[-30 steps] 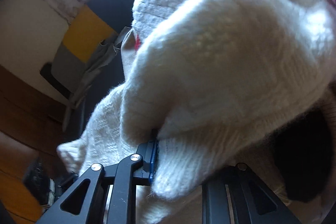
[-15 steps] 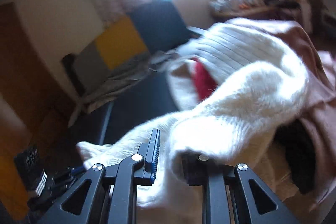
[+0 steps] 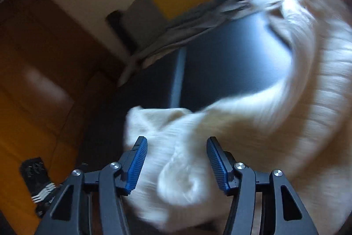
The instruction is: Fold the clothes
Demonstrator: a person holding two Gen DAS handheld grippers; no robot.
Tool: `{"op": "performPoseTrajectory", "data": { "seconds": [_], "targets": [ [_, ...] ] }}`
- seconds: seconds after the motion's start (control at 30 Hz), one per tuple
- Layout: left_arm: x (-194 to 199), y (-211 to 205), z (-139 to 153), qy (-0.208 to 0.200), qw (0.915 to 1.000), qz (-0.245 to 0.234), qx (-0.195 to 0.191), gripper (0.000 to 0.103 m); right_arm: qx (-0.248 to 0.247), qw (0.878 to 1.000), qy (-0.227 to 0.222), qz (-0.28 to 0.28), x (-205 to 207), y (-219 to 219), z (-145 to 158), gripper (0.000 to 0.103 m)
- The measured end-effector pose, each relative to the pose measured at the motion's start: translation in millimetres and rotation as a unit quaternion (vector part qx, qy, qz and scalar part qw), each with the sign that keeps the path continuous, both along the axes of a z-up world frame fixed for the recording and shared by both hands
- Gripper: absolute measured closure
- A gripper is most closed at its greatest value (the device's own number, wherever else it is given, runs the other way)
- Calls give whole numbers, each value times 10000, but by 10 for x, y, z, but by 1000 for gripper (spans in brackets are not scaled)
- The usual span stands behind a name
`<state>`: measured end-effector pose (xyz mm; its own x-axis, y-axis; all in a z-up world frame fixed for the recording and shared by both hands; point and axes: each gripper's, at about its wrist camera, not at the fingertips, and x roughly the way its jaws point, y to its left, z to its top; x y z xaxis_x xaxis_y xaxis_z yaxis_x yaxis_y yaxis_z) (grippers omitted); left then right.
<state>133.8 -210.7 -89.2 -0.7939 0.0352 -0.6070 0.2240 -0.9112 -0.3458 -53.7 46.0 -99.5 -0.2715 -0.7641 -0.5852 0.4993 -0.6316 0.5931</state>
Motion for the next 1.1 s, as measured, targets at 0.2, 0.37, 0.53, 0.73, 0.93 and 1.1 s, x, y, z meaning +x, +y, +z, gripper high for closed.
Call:
{"op": "performPoseTrajectory", "data": {
  "seconds": [0.2,0.37,0.53,0.73,0.93,1.1],
  "targets": [
    [-55,394,-110,-262,9886,-868,-1203,83,276,9995,2,-150,-158,-211,-18,40],
    [-221,1027,-335,-293,9453,-2081,-2494,73,131,9979,-240,-585,-218,201,-34,17],
    [-445,1309,-556,-289,9147,-2652,-3036,68,212,9940,-349,-1011,-3,787,-64,8],
    [-453,1271,-720,-641,9032,-2602,-3353,68,2029,9629,969,-1495,202,932,-71,6],
    [-448,1159,-835,-1085,9255,-2428,-2696,68,3388,9228,1665,-767,131,500,-324,6],
    [-588,1198,-822,-1004,9451,-2372,-2013,68,2362,9642,884,-822,-121,464,-315,5]
  ]
}}
